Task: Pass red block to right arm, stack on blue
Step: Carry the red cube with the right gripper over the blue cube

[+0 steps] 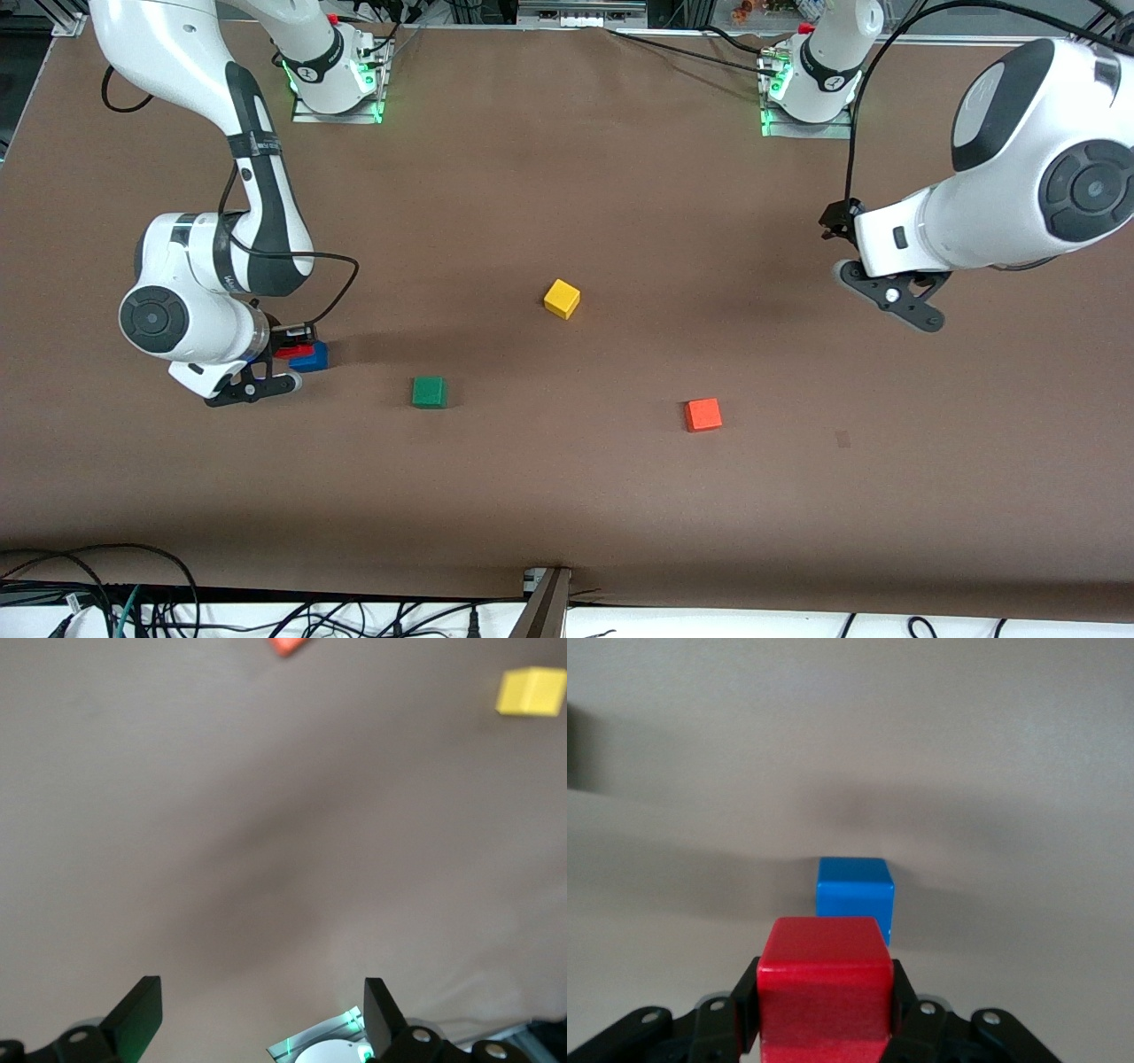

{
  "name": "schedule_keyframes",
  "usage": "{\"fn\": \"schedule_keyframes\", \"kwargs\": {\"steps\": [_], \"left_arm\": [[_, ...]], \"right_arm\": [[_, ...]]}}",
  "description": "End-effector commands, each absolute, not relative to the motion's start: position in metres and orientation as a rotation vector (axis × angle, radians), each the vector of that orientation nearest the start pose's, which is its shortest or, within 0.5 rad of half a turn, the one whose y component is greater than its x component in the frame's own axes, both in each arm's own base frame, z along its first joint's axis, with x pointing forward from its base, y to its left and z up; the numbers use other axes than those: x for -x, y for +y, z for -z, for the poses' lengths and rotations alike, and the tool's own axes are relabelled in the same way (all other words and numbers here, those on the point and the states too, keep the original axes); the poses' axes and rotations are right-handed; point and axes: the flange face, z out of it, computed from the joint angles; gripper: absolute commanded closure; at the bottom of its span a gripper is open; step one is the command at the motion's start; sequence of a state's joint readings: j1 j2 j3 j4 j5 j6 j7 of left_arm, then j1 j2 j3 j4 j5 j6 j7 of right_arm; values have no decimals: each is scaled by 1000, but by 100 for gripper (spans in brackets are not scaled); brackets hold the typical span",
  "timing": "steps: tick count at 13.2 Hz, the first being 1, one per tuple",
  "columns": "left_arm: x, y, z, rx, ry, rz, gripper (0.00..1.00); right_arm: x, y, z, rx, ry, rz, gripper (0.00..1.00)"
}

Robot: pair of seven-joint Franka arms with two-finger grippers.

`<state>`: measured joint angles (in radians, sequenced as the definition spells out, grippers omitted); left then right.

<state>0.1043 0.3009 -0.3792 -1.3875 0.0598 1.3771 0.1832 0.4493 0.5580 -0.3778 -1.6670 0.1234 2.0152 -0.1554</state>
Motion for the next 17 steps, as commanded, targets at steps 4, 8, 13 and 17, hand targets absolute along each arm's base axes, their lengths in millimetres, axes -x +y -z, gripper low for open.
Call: {"fn": "schedule_keyframes", "kwargs": {"steps": [4, 8, 13, 17], "left_arm": [[-610, -73, -613, 3004, 443, -222, 0], [-563, -38, -621, 3071, 201, -129, 0], [-530, -29, -613, 3076, 190, 38, 0], [-531, -21, -613, 3075, 169, 2, 0]], "right_arm": [[-642, 73, -267, 3233, -298, -177, 87], [-641, 69, -260, 3238, -296, -146, 87], [-634, 65, -249, 3242, -291, -126, 87], [-631, 65, -246, 3241, -293, -137, 87]]}}
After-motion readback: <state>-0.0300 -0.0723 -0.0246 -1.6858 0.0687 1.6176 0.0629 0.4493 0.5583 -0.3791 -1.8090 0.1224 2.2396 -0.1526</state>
